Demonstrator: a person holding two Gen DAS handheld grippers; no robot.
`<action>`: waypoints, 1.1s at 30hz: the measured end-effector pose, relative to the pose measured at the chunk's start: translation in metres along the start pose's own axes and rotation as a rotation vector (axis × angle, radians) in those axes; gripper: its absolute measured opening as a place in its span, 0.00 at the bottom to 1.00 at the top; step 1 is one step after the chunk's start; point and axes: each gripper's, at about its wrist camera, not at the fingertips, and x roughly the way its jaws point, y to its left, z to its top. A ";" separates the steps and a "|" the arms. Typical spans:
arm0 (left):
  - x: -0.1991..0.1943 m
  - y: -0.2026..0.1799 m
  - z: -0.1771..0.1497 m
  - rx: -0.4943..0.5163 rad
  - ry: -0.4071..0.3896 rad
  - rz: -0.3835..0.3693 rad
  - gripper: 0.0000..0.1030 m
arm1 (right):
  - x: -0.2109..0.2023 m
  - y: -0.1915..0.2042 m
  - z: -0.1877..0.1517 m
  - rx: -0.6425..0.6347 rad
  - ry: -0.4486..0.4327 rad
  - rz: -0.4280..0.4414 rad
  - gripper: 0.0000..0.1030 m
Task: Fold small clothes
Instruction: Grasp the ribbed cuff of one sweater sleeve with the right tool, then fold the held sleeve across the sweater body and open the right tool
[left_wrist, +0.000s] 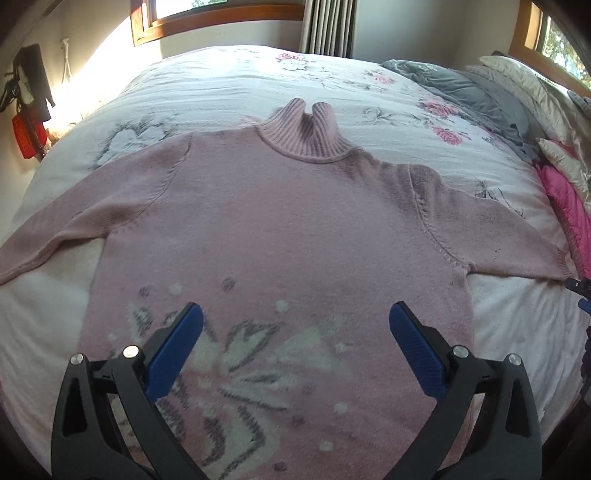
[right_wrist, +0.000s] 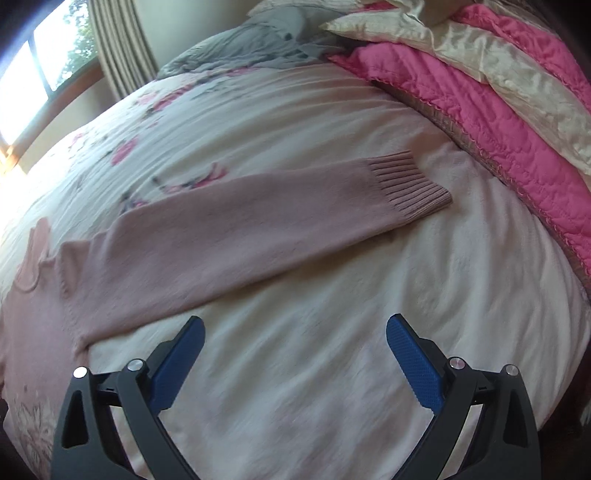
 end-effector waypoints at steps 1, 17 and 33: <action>0.005 -0.009 0.007 0.004 -0.001 -0.005 0.97 | 0.012 -0.012 0.013 0.019 0.015 -0.005 0.96; 0.076 -0.066 0.049 0.053 0.018 0.039 0.97 | 0.106 -0.107 0.078 0.275 0.076 0.031 0.79; 0.081 -0.030 0.043 0.034 0.040 0.043 0.97 | 0.064 -0.026 0.060 0.068 -0.085 0.226 0.12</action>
